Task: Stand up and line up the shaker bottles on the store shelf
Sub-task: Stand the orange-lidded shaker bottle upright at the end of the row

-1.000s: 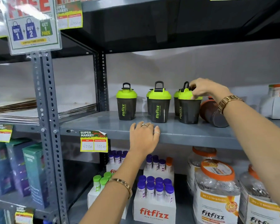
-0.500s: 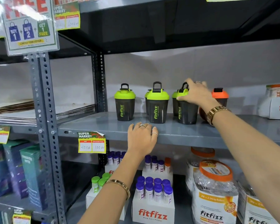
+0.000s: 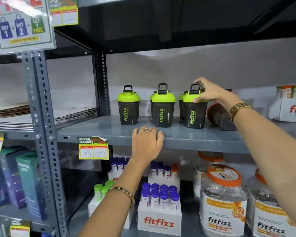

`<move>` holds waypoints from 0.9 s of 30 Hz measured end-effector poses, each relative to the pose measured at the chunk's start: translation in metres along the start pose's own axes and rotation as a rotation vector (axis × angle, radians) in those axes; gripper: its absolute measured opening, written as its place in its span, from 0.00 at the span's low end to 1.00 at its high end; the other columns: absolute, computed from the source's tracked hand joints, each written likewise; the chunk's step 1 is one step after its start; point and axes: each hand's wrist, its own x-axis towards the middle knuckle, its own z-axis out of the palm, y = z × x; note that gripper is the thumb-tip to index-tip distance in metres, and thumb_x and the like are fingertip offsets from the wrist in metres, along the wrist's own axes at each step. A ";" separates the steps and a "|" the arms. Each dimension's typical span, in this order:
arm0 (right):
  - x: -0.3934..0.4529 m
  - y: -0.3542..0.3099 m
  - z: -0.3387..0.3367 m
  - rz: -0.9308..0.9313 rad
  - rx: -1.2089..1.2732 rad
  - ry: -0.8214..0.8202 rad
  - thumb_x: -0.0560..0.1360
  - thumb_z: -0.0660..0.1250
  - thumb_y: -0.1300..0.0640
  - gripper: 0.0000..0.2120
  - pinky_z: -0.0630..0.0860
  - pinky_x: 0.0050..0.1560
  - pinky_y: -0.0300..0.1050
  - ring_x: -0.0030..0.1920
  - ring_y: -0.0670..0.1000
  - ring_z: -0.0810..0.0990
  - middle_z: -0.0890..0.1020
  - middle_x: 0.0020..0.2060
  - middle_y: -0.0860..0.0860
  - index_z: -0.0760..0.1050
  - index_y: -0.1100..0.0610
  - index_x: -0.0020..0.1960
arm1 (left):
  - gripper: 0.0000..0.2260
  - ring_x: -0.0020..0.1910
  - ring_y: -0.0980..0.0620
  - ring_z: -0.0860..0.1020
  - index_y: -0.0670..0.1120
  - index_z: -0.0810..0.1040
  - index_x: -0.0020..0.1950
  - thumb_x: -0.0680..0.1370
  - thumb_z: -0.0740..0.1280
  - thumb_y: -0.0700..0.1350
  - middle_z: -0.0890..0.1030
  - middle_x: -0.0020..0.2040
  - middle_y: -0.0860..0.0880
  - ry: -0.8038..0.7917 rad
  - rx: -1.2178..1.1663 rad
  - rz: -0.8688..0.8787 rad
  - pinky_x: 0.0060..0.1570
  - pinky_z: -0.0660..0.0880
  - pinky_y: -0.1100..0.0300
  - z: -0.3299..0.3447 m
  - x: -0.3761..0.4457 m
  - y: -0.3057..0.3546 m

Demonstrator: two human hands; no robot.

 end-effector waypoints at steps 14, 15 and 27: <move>-0.019 0.036 -0.003 0.171 0.118 0.289 0.76 0.62 0.47 0.31 0.61 0.70 0.48 0.73 0.59 0.63 0.65 0.73 0.58 0.57 0.54 0.75 | 0.20 0.59 0.45 0.75 0.43 0.78 0.55 0.80 0.48 0.49 0.81 0.58 0.44 -0.122 -0.040 -0.091 0.67 0.62 0.46 -0.007 0.004 0.010; -0.021 0.041 -0.008 0.211 0.056 0.321 0.75 0.62 0.49 0.28 0.64 0.67 0.49 0.71 0.61 0.66 0.68 0.71 0.60 0.62 0.57 0.72 | 0.20 0.58 0.45 0.75 0.42 0.78 0.54 0.80 0.48 0.49 0.81 0.56 0.43 -0.138 -0.055 -0.090 0.67 0.62 0.45 -0.008 0.004 0.014; -0.052 0.066 -0.018 0.481 -0.027 0.148 0.68 0.70 0.39 0.33 0.71 0.53 0.47 0.62 0.61 0.74 0.75 0.64 0.59 0.72 0.59 0.64 | 0.22 0.60 0.41 0.75 0.41 0.78 0.55 0.81 0.48 0.51 0.80 0.58 0.39 -0.227 -0.095 0.030 0.68 0.59 0.43 0.003 0.010 0.084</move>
